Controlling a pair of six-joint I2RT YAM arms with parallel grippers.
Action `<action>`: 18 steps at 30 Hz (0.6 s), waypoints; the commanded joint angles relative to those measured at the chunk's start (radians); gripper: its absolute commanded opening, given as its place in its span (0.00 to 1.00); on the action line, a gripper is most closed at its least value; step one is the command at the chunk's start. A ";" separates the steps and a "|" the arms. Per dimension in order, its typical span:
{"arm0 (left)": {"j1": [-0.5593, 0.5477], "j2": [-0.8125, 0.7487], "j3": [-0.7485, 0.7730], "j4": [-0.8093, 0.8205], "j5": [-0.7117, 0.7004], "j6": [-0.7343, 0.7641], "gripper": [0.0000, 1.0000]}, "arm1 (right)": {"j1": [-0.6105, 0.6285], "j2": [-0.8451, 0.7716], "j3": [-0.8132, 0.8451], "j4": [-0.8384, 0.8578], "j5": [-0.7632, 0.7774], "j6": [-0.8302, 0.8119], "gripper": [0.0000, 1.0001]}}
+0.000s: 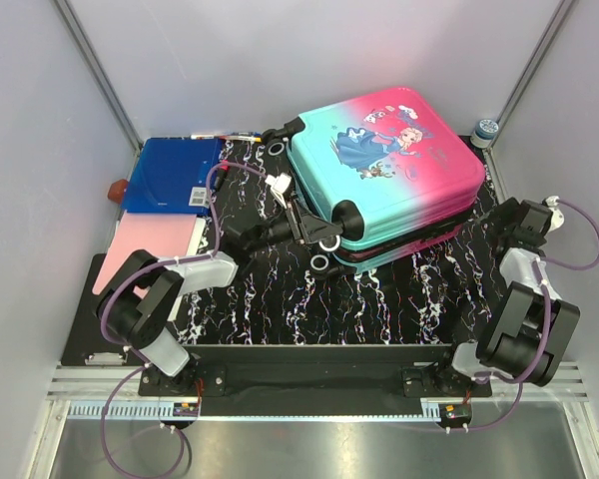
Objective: Pack the luggage
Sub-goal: Zip the luggage at the corner of the board.
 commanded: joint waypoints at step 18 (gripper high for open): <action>0.080 0.022 0.070 0.161 0.042 0.032 0.00 | 0.000 0.253 0.077 0.218 -0.200 0.067 0.84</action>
